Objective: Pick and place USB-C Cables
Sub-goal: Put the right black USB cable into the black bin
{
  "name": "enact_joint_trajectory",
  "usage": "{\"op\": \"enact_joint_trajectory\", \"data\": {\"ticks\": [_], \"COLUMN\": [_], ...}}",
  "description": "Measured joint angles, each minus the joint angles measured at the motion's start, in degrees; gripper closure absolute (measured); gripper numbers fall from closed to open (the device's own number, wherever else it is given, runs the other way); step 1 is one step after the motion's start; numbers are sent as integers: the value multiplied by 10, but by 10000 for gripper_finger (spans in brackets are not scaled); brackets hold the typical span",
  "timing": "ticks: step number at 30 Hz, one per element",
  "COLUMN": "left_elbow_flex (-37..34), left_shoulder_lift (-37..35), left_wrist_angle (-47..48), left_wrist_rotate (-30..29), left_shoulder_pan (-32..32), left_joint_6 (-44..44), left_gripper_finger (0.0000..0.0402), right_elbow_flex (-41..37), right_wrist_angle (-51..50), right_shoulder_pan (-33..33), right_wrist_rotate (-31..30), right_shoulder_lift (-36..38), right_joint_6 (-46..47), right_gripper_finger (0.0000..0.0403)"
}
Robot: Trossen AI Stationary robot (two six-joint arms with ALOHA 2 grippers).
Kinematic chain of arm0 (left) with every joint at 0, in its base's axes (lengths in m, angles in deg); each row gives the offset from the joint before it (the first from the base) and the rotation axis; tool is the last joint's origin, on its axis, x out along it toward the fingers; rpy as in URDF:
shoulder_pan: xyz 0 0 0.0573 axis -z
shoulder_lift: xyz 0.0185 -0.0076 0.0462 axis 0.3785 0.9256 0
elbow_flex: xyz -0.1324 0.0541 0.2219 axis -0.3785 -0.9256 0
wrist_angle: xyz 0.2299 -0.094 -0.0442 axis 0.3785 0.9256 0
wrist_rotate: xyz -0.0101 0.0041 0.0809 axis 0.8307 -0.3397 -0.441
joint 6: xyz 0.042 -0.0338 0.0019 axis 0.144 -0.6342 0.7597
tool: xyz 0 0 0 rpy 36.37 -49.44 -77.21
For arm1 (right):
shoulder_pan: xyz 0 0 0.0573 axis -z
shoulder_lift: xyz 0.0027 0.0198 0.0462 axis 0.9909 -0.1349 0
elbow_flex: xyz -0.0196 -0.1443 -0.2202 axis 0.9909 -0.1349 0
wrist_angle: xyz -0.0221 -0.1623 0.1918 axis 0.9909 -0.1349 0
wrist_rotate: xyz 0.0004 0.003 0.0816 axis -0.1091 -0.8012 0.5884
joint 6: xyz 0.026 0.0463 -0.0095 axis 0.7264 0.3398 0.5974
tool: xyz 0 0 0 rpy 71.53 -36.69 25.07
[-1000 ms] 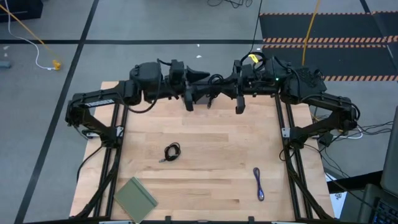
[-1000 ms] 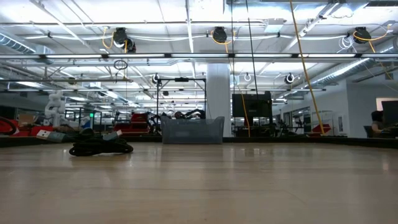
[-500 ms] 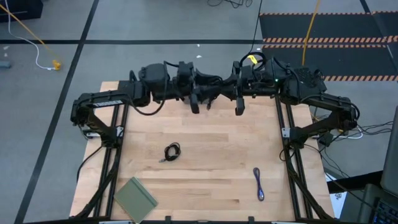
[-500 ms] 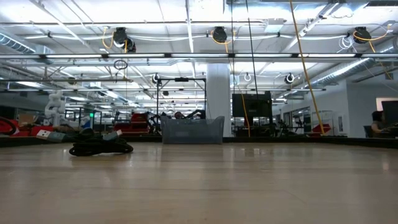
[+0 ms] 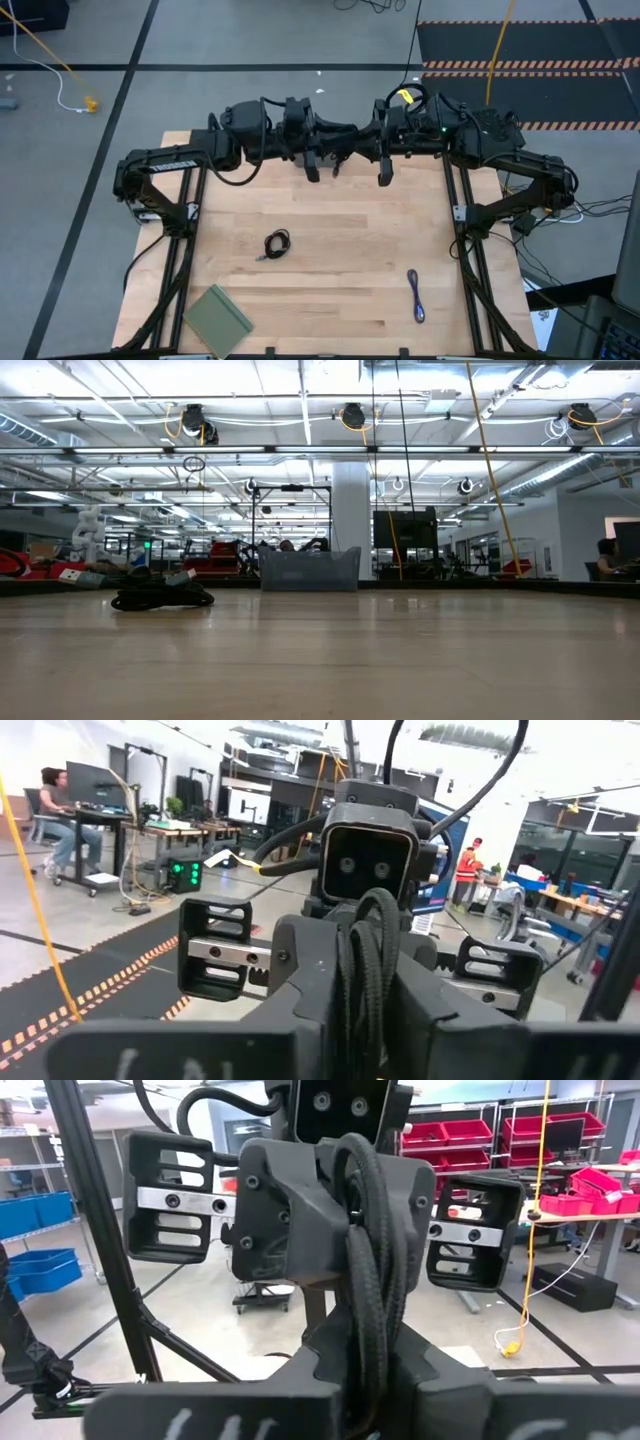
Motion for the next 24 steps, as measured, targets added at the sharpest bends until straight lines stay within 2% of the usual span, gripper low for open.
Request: {"op": "enact_joint_trajectory", "data": {"ticks": [7,13,16,19,24], "left_elbow_flex": [0,0,0,0,0], "left_shoulder_lift": [0,0,0,-8,-28], "left_wrist_angle": [2,2,3,14,32], "left_wrist_rotate": [3,3,4,5,5], "left_shoulder_pan": [0,0,-2,-3,-13], "left_joint_6": [12,10,10,11,17], "left_gripper_finger": [388,370,366,379,389], "right_elbow_flex": [0,0,0,1,1], "right_wrist_angle": [0,1,1,-7,-60], "right_shoulder_pan": [0,0,0,0,0], "right_wrist_rotate": [1,-1,-1,0,2], "right_shoulder_lift": [0,0,2,9,29], "right_joint_6": [0,17,32,44,62], "right_gripper_finger": [390,380,358,325,273]}}
